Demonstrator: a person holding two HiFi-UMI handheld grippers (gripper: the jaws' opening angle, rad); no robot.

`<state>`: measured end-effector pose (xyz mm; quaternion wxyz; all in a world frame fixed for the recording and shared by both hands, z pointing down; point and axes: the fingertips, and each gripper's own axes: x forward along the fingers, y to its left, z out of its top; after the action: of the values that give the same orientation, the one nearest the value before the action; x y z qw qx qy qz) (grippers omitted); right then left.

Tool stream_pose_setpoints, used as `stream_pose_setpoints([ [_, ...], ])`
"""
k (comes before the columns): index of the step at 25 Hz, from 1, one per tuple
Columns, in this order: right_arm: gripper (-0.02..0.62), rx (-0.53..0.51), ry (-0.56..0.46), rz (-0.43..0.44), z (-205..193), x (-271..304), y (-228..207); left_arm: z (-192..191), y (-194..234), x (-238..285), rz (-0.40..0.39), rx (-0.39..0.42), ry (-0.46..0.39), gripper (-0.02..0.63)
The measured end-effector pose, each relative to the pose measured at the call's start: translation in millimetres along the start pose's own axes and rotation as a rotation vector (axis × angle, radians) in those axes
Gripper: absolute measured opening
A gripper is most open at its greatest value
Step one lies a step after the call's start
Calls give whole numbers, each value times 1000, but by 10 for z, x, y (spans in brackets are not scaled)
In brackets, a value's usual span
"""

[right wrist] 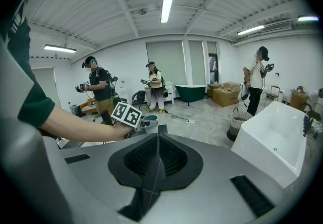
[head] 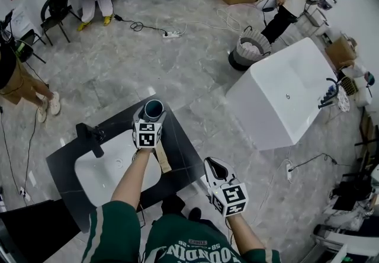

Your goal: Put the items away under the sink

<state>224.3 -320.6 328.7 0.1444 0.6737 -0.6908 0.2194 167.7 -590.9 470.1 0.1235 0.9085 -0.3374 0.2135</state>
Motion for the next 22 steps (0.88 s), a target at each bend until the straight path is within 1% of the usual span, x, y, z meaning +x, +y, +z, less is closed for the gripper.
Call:
stream_pose_setpoints([
  [6,43,-13,-16,18,-38,-89,53,246,-98,-317,-9,5,-70,379],
  [10,43,-15,-30,55,-24,-219,116,315,-323,-607,-17,1,-84,379],
  [13,43,-20,-43,93,-23,-310,202,302,-494,-827,-31,4,-79,375],
  [17,43,-45,-63,150,-35,-445,307,234,-699,-1156,-30,5,-86,374],
  [20,43,-59,-72,190,-72,-580,348,191,-846,-1451,-9,-4,-94,374],
  [22,43,-49,-79,221,-125,-669,384,153,-930,-1668,10,-17,-97,374],
])
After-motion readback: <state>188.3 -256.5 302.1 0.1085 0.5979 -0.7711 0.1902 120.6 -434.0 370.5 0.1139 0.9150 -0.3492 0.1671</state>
